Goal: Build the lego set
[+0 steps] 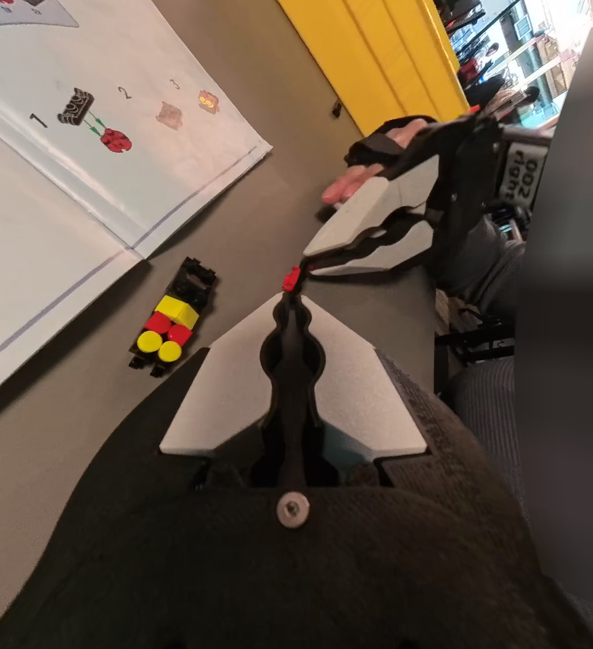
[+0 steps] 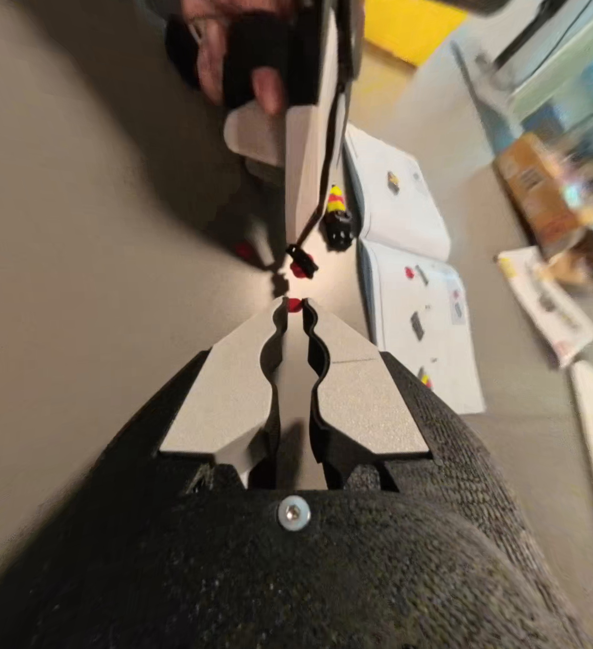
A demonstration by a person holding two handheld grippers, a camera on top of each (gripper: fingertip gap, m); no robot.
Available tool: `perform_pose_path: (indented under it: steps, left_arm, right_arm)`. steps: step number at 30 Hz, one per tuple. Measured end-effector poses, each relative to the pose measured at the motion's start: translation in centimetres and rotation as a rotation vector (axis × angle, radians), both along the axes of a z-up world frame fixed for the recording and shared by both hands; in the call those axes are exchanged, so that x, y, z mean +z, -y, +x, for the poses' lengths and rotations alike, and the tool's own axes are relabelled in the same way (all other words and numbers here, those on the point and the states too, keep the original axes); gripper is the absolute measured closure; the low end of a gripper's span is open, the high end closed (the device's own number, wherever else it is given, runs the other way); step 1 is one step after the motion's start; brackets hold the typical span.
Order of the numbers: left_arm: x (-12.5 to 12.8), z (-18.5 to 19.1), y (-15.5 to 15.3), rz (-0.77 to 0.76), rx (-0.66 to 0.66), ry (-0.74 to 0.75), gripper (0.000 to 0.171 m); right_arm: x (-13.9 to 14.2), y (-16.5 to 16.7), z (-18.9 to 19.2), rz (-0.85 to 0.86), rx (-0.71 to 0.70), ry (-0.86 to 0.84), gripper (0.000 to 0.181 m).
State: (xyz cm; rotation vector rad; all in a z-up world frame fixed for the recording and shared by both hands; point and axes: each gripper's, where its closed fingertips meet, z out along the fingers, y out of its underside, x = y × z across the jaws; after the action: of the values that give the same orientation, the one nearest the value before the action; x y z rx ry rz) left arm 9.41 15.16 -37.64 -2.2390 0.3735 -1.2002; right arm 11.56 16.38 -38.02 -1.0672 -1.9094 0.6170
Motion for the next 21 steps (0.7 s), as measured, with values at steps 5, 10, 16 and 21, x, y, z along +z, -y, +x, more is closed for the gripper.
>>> perform_pose_path:
  steps: [5,10,16,21]
  left_arm:
    - [0.5,0.0,0.0,-0.051,-0.005,0.078,0.169]
    - [0.7,-0.1,0.0,-0.041,0.0,0.09,0.169]
    - [3.5,0.9,0.8,-0.027,-0.051,0.303,0.169]
    - [7.7,2.6,2.6,0.011,-0.129,0.623,0.169]
  right_arm:
    - [-0.2,-1.0,1.0,-0.239,-0.088,0.072,0.137]
    - [1.0,-1.6,1.6,-0.298,-0.12,0.008,0.124]
    - [3.4,-5.2,7.0,-0.164,-0.439,-0.099,0.13]
    - [7.3,-0.1,4.4,-0.551,-0.47,-0.444,0.158]
